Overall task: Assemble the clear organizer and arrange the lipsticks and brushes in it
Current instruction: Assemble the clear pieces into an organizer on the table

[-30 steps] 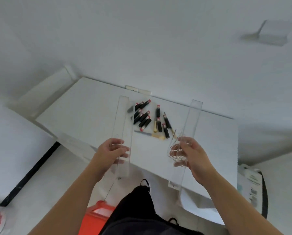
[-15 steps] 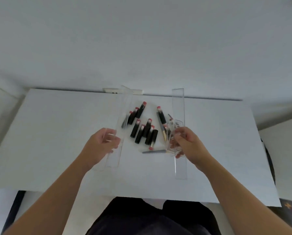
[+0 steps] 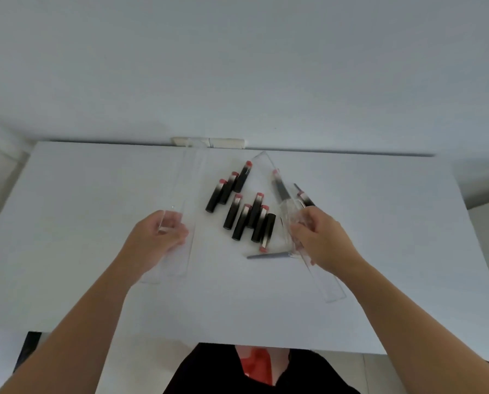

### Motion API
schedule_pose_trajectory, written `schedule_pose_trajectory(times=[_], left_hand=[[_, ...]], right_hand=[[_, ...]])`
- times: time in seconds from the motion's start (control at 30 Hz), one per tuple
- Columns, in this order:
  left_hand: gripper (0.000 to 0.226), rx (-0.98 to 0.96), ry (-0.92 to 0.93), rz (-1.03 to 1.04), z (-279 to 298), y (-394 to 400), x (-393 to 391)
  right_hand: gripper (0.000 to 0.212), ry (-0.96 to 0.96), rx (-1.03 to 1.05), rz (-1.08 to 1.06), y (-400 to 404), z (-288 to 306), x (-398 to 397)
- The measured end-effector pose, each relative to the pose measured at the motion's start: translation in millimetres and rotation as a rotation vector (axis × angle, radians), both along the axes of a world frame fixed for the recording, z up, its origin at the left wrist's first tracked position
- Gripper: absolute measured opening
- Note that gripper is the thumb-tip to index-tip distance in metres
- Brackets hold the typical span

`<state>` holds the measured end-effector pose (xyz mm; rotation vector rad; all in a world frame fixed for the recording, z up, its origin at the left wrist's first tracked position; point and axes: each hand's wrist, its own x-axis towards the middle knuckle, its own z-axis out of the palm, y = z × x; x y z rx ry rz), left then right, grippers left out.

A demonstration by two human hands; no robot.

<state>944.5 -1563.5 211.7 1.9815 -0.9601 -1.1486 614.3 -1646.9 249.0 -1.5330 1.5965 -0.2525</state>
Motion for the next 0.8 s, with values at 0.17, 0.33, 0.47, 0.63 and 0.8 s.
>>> schedule_pose_trajectory(times=[0.17,0.33,0.47,0.63,0.8], left_hand=[[0.024,-0.027,-0.118,-0.038,-3.2,-7.4,0.5],[0.061,-0.092,-0.384,-0.074,-13.8,-7.1,-6.2],[0.073,-0.138,-0.507,-0.058,-22.1,-4.3,-6.2],[0.087,-0.166,-0.653,-0.097,-27.7,-5.9,-0.4],[0.067,-0.319,-0.757,-0.085,-8.9,11.0,-13.1]], right_hand=[[0.010,0.043,-0.117,0.032,-6.1,-0.1,-1.4],[0.010,0.015,-0.268,0.083,-1.0,-11.7,1.5],[0.012,0.029,-0.427,0.143,0.8,-16.7,11.6],[0.014,0.080,-0.648,0.131,12.3,-21.5,17.6],[0.009,0.039,-0.575,-0.011,37.5,-6.7,36.2]])
